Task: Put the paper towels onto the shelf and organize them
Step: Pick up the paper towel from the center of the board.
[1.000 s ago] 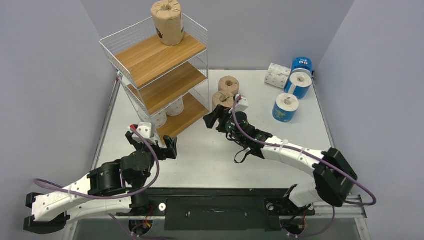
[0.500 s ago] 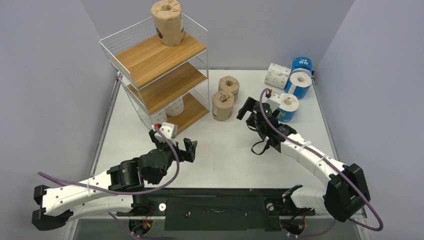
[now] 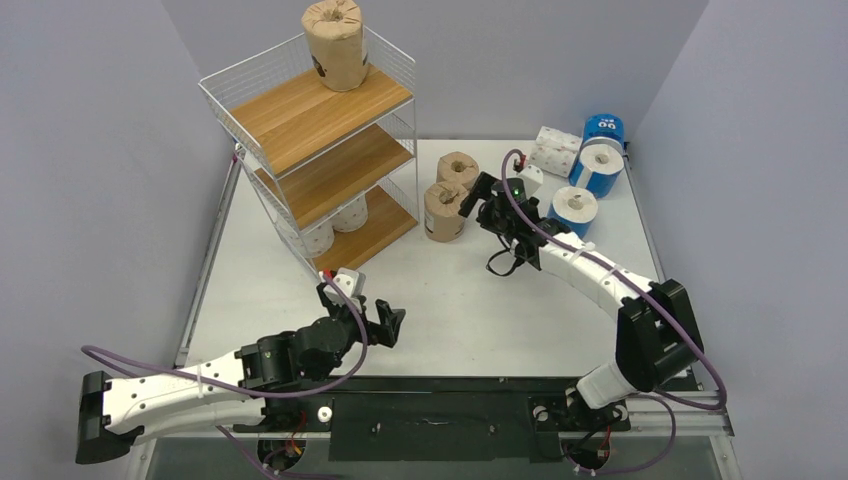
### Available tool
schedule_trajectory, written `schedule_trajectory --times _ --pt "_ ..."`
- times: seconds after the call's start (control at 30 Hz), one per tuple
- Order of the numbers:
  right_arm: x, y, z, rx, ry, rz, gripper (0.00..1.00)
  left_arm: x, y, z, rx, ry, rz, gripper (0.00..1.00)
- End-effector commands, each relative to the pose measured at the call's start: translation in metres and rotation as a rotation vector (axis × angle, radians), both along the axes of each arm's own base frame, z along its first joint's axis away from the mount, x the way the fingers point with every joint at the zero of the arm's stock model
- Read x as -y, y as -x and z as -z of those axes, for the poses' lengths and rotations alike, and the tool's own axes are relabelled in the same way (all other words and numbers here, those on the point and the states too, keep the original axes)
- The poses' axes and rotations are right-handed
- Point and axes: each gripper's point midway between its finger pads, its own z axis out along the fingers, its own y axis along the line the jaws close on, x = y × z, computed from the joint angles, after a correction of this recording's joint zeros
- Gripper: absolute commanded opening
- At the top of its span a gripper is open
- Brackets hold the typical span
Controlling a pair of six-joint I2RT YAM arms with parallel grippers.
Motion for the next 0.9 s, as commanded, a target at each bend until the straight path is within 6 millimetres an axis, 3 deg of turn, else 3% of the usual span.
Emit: schedule_trajectory --times 0.0,0.23,0.87 --pt "-0.014 -0.031 -0.03 0.075 -0.045 -0.017 0.95 0.007 0.005 -0.009 -0.021 0.151 0.011 0.97" --pt "-0.027 -0.054 -0.015 0.043 -0.025 -0.035 0.9 0.003 0.007 0.01 -0.049 0.135 -0.001 0.97" --pt "-0.044 -0.079 0.016 0.009 -0.076 -0.043 0.79 0.004 0.007 0.018 -0.067 0.147 -0.011 0.97"
